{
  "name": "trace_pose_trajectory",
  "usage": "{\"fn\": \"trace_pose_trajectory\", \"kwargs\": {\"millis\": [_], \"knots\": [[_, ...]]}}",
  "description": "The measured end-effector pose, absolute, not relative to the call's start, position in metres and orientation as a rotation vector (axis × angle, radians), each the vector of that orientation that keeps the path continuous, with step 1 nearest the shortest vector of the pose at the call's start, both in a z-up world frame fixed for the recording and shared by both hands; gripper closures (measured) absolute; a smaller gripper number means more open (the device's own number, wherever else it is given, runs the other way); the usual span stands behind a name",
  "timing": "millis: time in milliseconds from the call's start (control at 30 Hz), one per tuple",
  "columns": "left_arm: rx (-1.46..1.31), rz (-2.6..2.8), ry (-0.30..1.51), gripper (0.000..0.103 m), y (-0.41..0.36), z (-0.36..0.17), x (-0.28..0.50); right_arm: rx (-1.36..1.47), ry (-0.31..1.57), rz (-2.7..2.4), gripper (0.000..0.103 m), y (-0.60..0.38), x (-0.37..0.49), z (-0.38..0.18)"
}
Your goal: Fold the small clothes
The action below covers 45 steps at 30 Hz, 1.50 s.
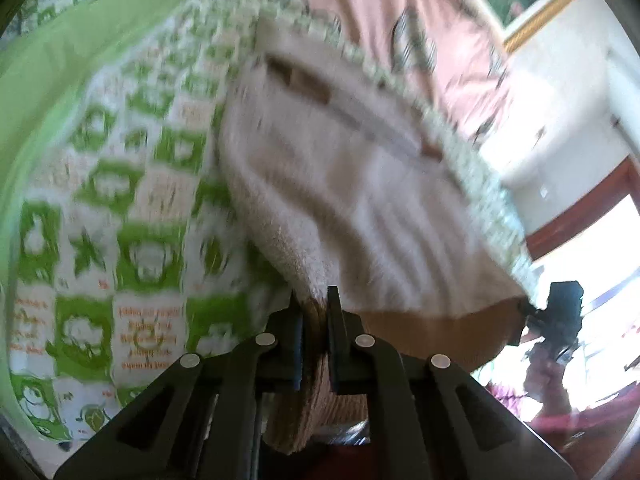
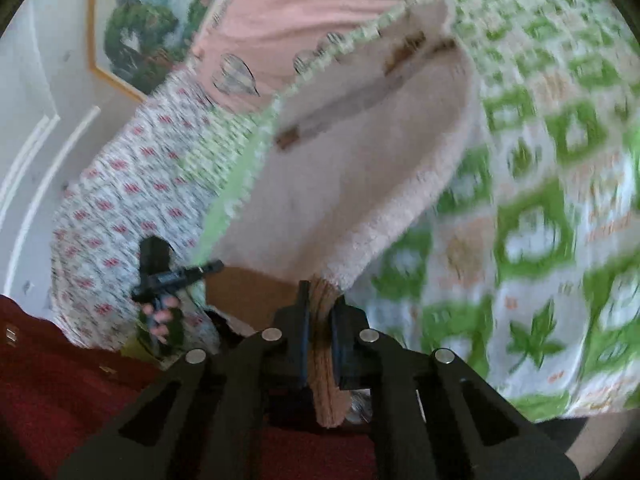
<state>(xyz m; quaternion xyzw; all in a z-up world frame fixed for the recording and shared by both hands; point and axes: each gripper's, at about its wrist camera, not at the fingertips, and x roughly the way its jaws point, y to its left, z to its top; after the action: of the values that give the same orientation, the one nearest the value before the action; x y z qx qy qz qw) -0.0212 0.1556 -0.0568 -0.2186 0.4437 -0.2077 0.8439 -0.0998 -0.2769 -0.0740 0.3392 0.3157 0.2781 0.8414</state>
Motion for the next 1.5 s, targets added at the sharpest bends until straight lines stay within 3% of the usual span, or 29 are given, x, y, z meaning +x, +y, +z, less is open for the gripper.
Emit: {"fn": "trace_pose_trajectory", "kwargs": {"millis": [200,567,1067,1233,1300,1367,1500], "knots": [[-0.477,-0.437,0.774,0.096,0.159,-0.006,0.009,0.724,0.506,0.607,0.094,-0.299,-0.073,-0.023],[-0.486,-0.431,0.62,0.096,0.14,0.052,0.164,0.714,0.388,0.447,0.094,-0.355,0.066,0.018],[-0.481,-0.32,0.813,0.095,0.118,-0.025,0.361,0.698,0.568,0.201,0.094,-0.382,0.231,-0.028],[-0.453,-0.294,0.887,0.088,0.116,-0.043,0.369,0.735,0.652,0.164,0.093,-0.388,0.242,-0.049],[-0.459,-0.306,0.886,0.082,0.116,-0.04,0.352,0.73,0.603,0.152,0.086,-0.39,0.223,-0.042],[-0.439,-0.341,0.886,0.079,0.108,-0.035,0.329,0.682,0.556,0.116,0.07,-0.386,0.202,-0.031],[-0.357,-0.49,0.923,0.072,0.06,-0.037,0.281,0.59,0.517,0.197,0.067,-0.354,0.169,-0.015]]}}
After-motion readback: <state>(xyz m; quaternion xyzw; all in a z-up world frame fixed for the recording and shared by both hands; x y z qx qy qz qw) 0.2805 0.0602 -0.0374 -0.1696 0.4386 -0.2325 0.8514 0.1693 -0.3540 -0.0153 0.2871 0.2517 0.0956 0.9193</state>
